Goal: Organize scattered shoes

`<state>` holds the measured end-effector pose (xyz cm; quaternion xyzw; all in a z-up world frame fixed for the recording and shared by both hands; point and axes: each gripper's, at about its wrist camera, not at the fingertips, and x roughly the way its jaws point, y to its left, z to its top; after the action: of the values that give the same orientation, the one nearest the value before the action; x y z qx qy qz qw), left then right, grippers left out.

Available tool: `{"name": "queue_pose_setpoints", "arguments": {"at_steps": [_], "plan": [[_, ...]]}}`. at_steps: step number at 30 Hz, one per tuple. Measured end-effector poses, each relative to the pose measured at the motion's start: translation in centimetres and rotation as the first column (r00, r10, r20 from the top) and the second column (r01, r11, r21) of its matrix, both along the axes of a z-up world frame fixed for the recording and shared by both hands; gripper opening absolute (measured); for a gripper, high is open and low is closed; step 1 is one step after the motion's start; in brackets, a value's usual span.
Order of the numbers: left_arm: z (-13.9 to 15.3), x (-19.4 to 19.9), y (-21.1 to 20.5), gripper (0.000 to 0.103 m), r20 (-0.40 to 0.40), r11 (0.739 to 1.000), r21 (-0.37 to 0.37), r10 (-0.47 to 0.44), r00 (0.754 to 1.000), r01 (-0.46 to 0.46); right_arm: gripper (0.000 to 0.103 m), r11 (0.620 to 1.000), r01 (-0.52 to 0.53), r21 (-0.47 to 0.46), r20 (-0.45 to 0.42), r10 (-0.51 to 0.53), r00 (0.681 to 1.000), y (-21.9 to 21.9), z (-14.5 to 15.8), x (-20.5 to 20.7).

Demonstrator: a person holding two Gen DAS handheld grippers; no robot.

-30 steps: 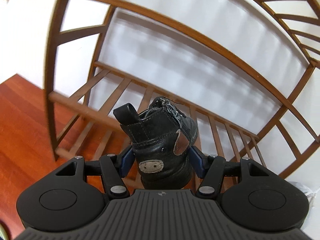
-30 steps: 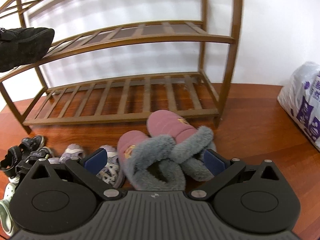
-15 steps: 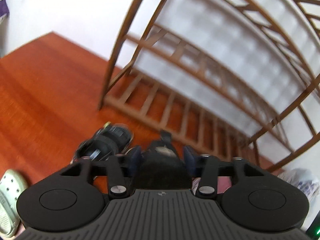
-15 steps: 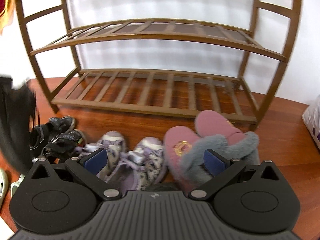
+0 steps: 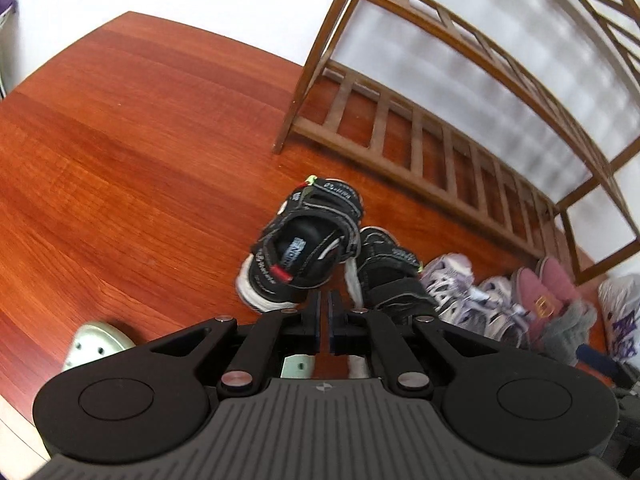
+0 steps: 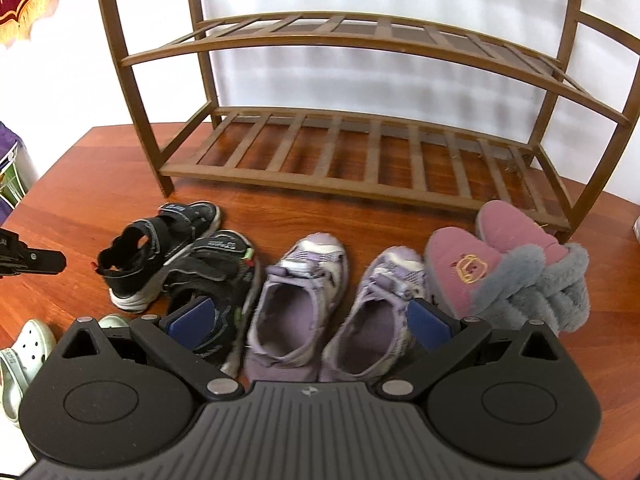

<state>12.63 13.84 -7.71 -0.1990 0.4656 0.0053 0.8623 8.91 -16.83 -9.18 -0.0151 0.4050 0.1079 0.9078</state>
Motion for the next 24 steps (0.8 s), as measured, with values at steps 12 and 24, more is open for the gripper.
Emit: {"name": "queue_pose_setpoints", "arguments": {"at_steps": [12,24], "plan": [[-1.0,-0.1,0.1,0.036,-0.01,0.99,0.062,-0.127,0.992,0.127,0.103,0.993,-0.112,-0.042,-0.07,0.109,0.992,1.2,-2.3,-3.1],[-3.2,-3.0,0.4,0.053,-0.059,0.993,0.087,-0.078,0.995,0.083,0.102,0.958,-0.285,-0.027,-0.163,0.277,0.947,1.0,-6.2,-3.0]]}}
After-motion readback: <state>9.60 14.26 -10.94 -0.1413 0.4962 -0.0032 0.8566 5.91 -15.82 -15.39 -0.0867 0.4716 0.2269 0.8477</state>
